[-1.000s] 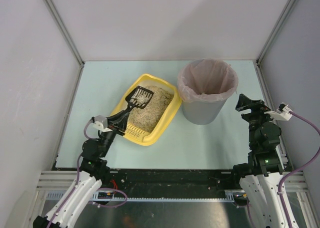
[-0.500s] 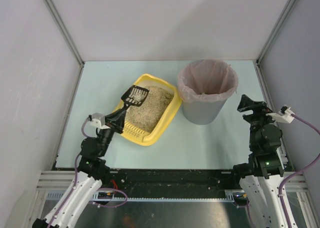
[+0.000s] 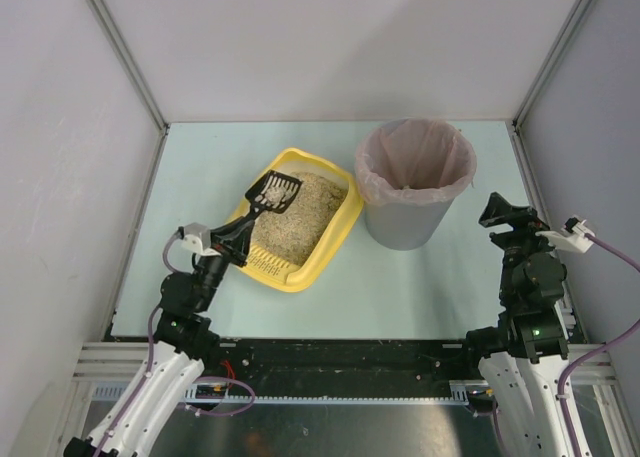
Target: Clean the litter box
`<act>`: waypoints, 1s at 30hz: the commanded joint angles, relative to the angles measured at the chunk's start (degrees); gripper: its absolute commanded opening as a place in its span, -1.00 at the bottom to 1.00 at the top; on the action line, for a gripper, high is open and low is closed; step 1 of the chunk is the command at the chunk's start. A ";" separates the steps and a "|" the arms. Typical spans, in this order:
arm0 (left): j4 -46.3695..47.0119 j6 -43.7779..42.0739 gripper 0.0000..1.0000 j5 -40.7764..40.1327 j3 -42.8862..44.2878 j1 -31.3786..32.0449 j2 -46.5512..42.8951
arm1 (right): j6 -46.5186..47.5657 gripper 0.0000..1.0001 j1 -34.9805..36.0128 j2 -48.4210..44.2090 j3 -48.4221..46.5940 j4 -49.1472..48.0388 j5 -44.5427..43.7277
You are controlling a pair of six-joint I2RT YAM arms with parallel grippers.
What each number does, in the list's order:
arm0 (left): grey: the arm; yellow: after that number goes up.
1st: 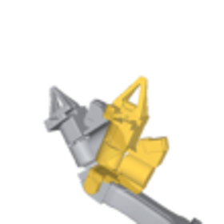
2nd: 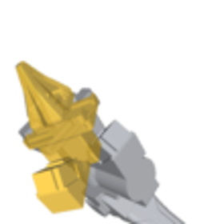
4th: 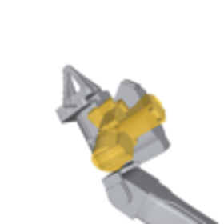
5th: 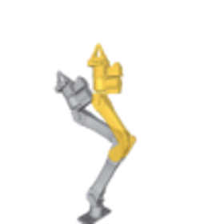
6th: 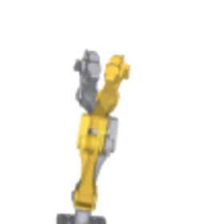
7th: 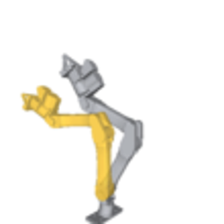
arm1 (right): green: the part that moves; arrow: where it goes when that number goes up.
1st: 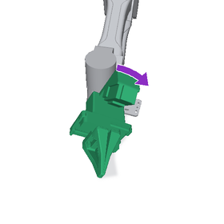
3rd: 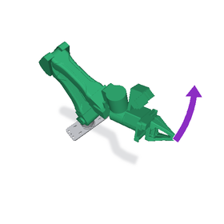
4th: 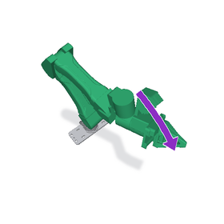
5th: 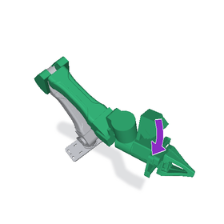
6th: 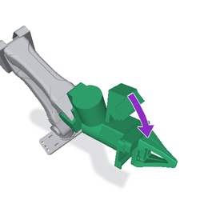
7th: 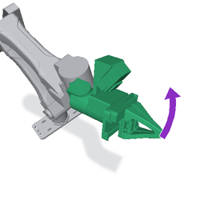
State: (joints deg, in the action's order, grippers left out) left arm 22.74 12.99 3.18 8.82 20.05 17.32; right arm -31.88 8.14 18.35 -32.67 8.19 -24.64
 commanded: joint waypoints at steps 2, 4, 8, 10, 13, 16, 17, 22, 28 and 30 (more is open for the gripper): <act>0.75 -0.07 -1.00 1.89 0.74 -0.19 -2.48 | 0.24 0.63 0.03 -1.29 -0.21 -1.86 0.38; -5.57 -1.47 -1.00 1.93 3.39 0.60 -0.80 | -0.46 0.61 0.03 -2.00 -0.21 -1.86 0.91; 1.67 0.89 -1.00 1.47 -1.43 0.60 -5.46 | -0.20 0.59 -0.05 -2.88 -0.29 -1.94 1.18; -4.33 -1.48 -1.00 -0.26 0.66 0.60 -3.79 | -0.20 0.59 -0.06 -2.97 -0.29 -2.21 0.83; 0.60 0.45 -1.00 -2.31 -1.77 0.51 -7.90 | -1.51 0.58 -0.06 -3.49 -0.29 -2.03 1.52; -1.45 0.81 -0.99 2.43 -3.20 0.60 -5.65 | -1.70 0.58 -0.06 -4.19 -0.29 -2.38 2.41; -2.34 0.63 -1.00 2.53 -2.32 0.60 -4.85 | -1.78 0.58 -0.06 -4.37 -0.21 -2.38 2.49; 2.12 0.19 -0.97 -1.25 -4.68 0.60 -11.60 | -2.22 0.58 -0.06 -5.25 -0.29 -0.81 1.44; 5.76 -0.79 -1.00 -0.79 -2.83 0.95 -4.21 | -1.08 0.59 -0.06 -6.13 -0.38 -0.54 0.91; 11.78 0.19 -1.00 -0.64 -6.70 0.69 -7.56 | -0.64 0.59 -0.06 -6.57 -0.82 0.16 0.74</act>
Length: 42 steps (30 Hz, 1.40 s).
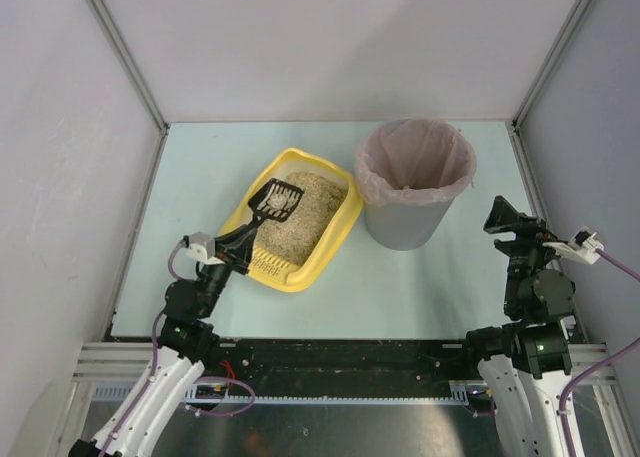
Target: Clean the litter box
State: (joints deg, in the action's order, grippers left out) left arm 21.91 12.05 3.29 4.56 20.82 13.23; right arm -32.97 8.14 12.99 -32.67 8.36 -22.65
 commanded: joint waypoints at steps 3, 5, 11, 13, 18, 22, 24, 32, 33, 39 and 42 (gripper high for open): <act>2.49 -2.03 -1.00 4.00 2.37 0.19 2.05 | 0.71 0.59 -0.06 -2.09 -2.14 1.56 -2.04; 2.26 0.49 -1.00 2.09 0.82 0.19 -2.82 | 0.36 0.58 -0.06 -2.36 -2.31 2.10 -2.48; -0.54 -2.20 -1.00 0.84 -1.31 0.19 -8.58 | 0.19 0.58 -0.14 -2.19 -2.58 1.66 -2.13; 1.45 -2.04 -1.00 -0.73 -2.35 0.10 -11.11 | 0.19 0.58 -0.06 -1.48 -2.58 1.75 -1.96; 1.19 -3.71 -1.00 0.24 -0.25 1.33 -6.73 | -1.04 0.58 -0.06 -0.16 -2.58 1.84 -1.34; 6.75 -1.85 -1.00 1.10 -2.64 1.42 -6.67 | -0.60 0.58 -0.05 0.10 -2.58 1.40 -0.64; 2.28 -0.82 -1.00 -3.10 -1.22 1.33 -5.50 | -0.60 0.58 -0.06 -0.34 -2.58 1.74 -1.34; -4.76 4.29 -1.00 -3.02 5.46 3.70 -1.80 | -1.83 0.58 -0.06 -1.48 -2.58 2.71 -3.62; -6.34 4.73 -1.00 -3.20 5.98 3.70 -3.81 | -2.09 0.58 -0.06 -1.74 -2.49 3.06 -3.71; -19.78 1.32 -1.00 0.31 18.45 3.70 1.77 | -1.40 0.59 -0.14 -2.10 -2.58 4.12 -4.24; -26.30 -1.41 -1.00 1.72 24.00 3.70 3.02 | -0.17 0.60 -0.06 -2.45 -2.58 5.00 -4.85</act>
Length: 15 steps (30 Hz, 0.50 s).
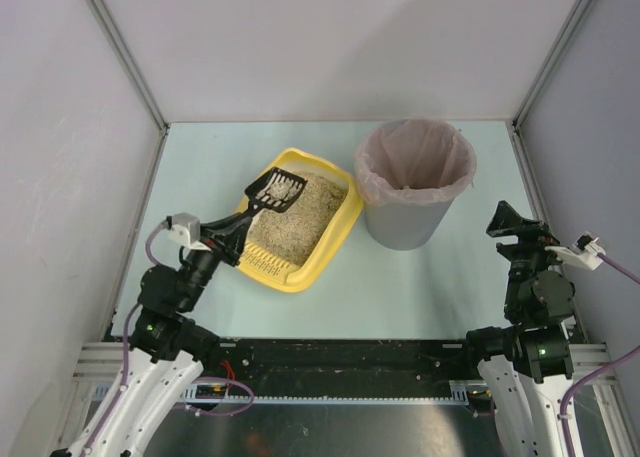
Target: Clean the litter box
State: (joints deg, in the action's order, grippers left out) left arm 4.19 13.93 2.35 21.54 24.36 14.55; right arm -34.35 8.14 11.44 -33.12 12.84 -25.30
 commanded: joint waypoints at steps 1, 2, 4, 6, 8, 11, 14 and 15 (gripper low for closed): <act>-8.75 -3.56 -1.00 3.18 8.42 0.16 1.19 | 1.39 0.60 -0.06 -1.33 -2.12 0.78 -2.99; -8.76 -3.56 -1.00 3.45 9.04 0.16 1.01 | 1.65 0.60 -0.06 -1.60 -2.12 1.30 -3.26; -9.28 -4.17 -1.00 4.15 12.20 0.16 2.40 | 2.00 0.60 -0.06 -1.95 -2.12 1.66 -3.96; -10.60 -4.97 -1.00 6.87 16.14 0.16 4.08 | 2.27 0.60 -0.06 -2.65 -2.03 2.19 -4.23; -11.21 -6.20 -1.00 10.55 18.35 0.16 6.62 | 2.36 0.61 -0.06 -3.18 -2.12 2.36 -4.23; -11.74 -7.08 -1.00 15.03 22.92 0.16 9.35 | 2.71 0.61 -0.06 -3.88 -2.12 2.54 -4.23; -12.36 -6.99 -1.00 18.55 27.75 0.16 12.68 | 3.32 0.61 -0.06 -4.32 -2.12 2.98 -4.49; -12.53 -6.90 -1.00 20.83 30.12 0.16 13.74 | 3.41 0.61 -0.06 -4.58 -2.12 3.15 -4.58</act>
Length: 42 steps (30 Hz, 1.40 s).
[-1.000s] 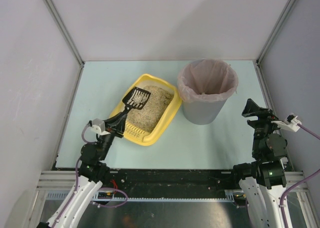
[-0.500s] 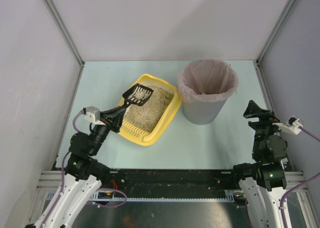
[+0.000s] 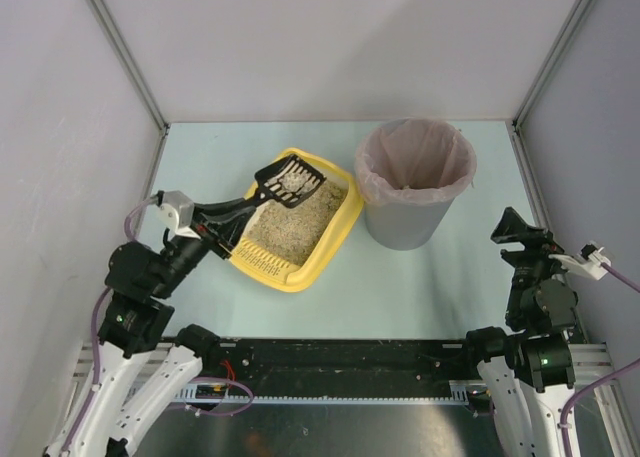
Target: Clean the litter box
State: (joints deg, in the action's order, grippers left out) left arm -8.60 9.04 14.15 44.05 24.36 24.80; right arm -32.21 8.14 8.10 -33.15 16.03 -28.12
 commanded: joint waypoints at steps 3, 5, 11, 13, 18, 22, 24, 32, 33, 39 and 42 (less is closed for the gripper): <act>-0.01 -0.78 -1.00 12.81 11.56 0.16 8.06 | 1.97 0.61 -0.06 -1.77 -2.10 -0.04 -2.03; 0.08 -0.51 -1.00 13.88 13.24 0.16 10.00 | 2.41 0.61 -0.06 -2.03 -2.10 -0.39 -2.03; 0.25 -0.42 -1.00 16.08 19.66 0.60 16.94 | 3.20 0.61 -0.06 -1.95 -2.54 -0.48 -2.47; 0.25 -0.69 -1.00 16.52 22.12 1.21 19.74 | 3.03 0.61 -0.14 -1.25 -2.54 -0.30 -2.55; 0.34 -3.32 -1.00 16.79 28.52 5.33 27.40 | 2.85 0.61 -0.06 0.86 -2.45 -1.09 -1.15; 0.60 -6.04 -1.00 14.76 34.60 9.47 33.90 | 3.47 0.62 -0.05 1.92 -2.54 -1.27 -1.15; 0.78 -8.06 -1.00 14.94 37.67 11.14 38.12 | 3.55 0.63 -0.06 1.75 -2.54 -1.35 -1.24; 0.87 -13.25 -1.00 15.55 45.41 12.03 50.34 | 4.60 0.62 -0.06 0.25 -2.54 -1.18 -1.32; 0.87 -14.56 -1.00 16.08 46.46 12.03 52.18 | 4.87 0.63 -0.06 0.25 -2.45 -1.18 -1.67; 0.95 -18.96 -1.00 17.57 49.28 12.11 57.64 | 4.96 0.62 -0.14 1.66 -2.45 -1.44 -1.15; 0.87 -22.29 -1.00 21.00 50.51 12.29 59.93 | 5.57 0.63 -0.06 1.92 -2.45 -1.62 -1.15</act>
State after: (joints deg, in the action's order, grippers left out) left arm -10.09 -4.43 29.82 90.08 36.14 83.48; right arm -28.14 8.14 9.10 -33.78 16.01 -28.86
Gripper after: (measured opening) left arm 0.295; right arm 0.811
